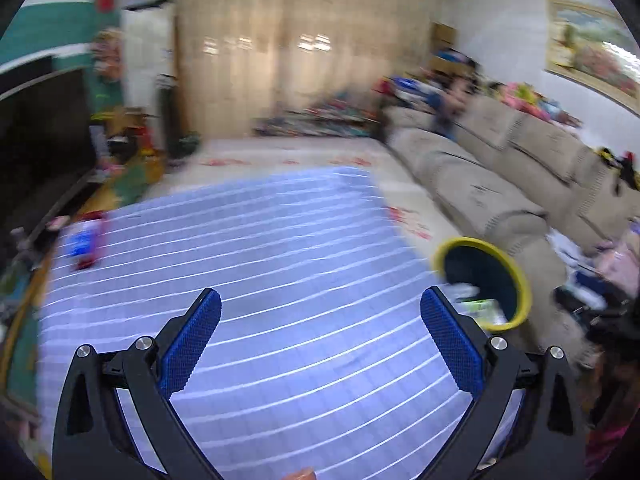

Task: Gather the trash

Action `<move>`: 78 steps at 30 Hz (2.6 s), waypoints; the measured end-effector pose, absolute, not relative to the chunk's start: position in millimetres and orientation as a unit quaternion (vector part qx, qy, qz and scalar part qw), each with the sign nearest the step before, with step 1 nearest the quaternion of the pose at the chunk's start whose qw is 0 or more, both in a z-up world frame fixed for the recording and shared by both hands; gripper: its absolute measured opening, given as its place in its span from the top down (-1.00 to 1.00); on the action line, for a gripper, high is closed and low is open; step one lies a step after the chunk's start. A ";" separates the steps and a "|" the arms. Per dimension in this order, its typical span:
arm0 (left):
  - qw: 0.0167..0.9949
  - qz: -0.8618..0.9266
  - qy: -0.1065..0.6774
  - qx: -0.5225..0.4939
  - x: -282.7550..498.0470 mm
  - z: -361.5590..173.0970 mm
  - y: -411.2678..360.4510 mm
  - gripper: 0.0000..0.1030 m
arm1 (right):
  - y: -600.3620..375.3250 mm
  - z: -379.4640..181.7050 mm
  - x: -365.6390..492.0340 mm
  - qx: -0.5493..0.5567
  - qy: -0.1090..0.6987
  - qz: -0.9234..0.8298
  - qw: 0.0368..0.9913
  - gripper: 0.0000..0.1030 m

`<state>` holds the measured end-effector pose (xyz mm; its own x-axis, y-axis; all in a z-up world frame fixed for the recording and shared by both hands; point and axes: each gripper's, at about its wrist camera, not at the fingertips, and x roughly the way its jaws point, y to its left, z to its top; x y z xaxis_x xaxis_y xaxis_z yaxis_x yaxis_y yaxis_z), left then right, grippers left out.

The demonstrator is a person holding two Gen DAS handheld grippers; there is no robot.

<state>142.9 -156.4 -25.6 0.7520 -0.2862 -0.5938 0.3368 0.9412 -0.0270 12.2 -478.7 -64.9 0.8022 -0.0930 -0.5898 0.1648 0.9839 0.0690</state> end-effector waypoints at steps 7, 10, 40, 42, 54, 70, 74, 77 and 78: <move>0.959 -0.045 0.275 0.041 83.5 -19.6 -58.1 -0.91 | -438.2 -36.6 -7.6 0.038 0.270 -0.060 0.960 -0.86; 0.964 -0.026 0.263 0.023 57.2 -17.7 -29.3 -0.91 | -427.2 -29.1 -18.3 0.039 0.261 -0.056 0.963 -0.86; 0.972 -0.026 0.233 -0.007 -3.6 -0.1 -19.6 -0.91 | -405.3 -18.5 -55.8 0.046 0.231 -0.039 0.971 -0.86; 0.972 -0.027 0.235 -0.008 -1.1 -0.5 -20.4 -0.91 | -405.7 -18.7 -56.0 0.047 0.231 -0.039 0.971 -0.86; 0.970 -0.033 0.240 -0.005 4.2 -2.0 -26.2 -0.91 | -407.3 -17.7 -57.4 0.049 0.229 -0.040 0.971 -0.86; 0.968 -0.038 0.246 -0.006 5.4 -5.1 -26.7 -0.91 | -405.5 -18.3 -58.1 0.047 0.231 -0.037 0.971 -0.86; 0.968 -0.038 0.247 -0.006 5.8 -4.7 -26.8 -0.91 | -404.7 -18.4 -57.9 0.048 0.231 -0.036 0.971 -0.86; 0.968 -0.038 0.247 -0.007 5.8 -5.2 -26.8 -0.91 | -404.1 -18.4 -58.0 0.048 0.231 -0.036 0.971 -0.86; 0.968 -0.038 0.247 -0.006 6.0 -5.2 -27.0 -0.91 | -404.2 -18.3 -57.8 0.049 0.231 -0.036 0.971 -0.86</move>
